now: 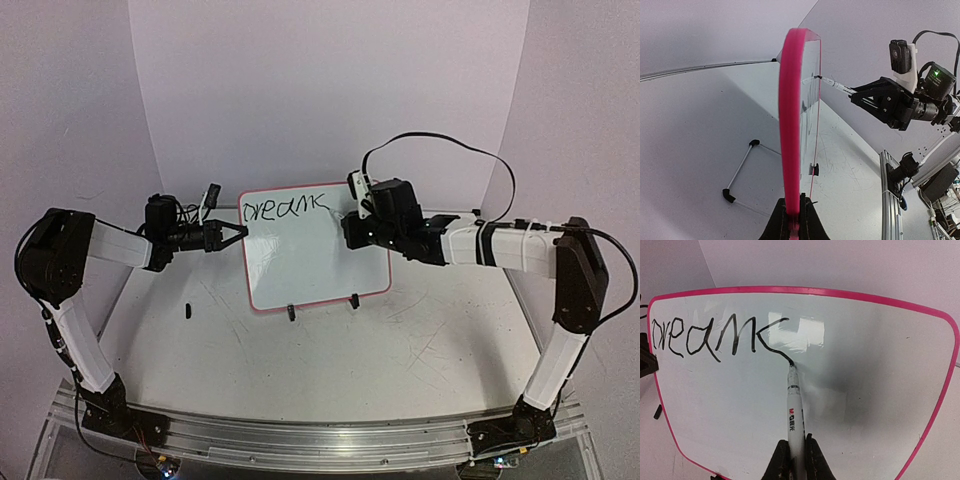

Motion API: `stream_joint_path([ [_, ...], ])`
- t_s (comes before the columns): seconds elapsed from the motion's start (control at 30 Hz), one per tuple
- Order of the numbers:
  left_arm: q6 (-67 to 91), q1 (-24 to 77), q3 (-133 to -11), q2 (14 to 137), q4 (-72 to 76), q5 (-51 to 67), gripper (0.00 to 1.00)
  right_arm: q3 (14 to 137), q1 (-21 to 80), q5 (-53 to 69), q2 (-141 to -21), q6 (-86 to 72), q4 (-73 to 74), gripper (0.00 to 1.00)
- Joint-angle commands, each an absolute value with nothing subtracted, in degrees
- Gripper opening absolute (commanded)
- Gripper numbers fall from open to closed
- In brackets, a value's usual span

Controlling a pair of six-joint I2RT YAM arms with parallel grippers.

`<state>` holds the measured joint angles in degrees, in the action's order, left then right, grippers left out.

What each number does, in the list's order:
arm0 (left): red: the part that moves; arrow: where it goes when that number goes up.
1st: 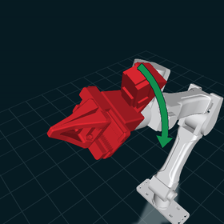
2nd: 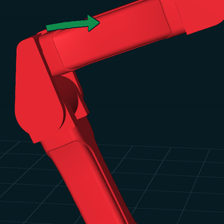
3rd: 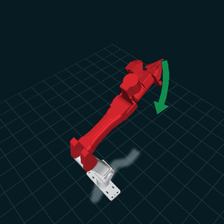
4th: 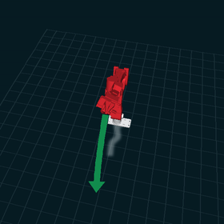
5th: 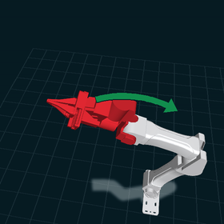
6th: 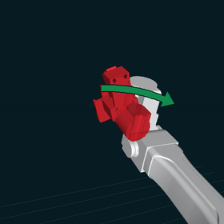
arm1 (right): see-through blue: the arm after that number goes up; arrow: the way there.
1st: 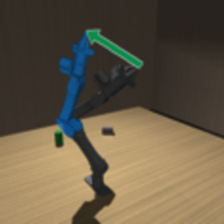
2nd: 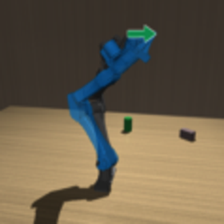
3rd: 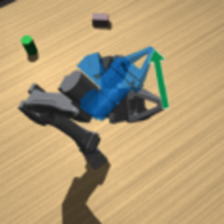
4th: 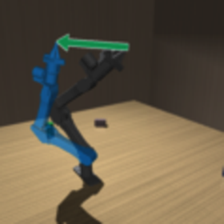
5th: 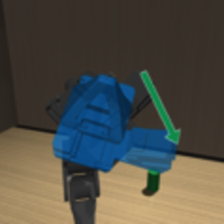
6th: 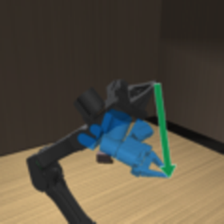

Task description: Write a sentence on the whiteboard

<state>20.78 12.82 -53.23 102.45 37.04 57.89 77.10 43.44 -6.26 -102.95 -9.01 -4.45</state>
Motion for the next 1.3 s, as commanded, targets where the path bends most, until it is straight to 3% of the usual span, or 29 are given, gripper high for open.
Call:
stream_joint_path([
  [0.0,17.4,13.3,-55.5,102.7,38.6,57.4,0.00,76.7,43.5,-6.6,-101.4,-9.6,-4.0,0.00],
  [0.5,17.4,13.3,-55.3,102.4,38.4,57.2,0.00,82.6,46.2,-2.2,-104.6,-9.8,-5.2,0.00],
  [0.77,17.6,13.2,-55.3,102.0,38.3,57.0,0.00,78.1,44.7,-0.5,-94.9,-9.9,-8.9,0.00],
  [1.27,17.5,13.3,-54.6,101.8,38.1,56.1,0.00,72.0,43.5,-0.4,-93.4,-3.5,-7.2,0.00],
])
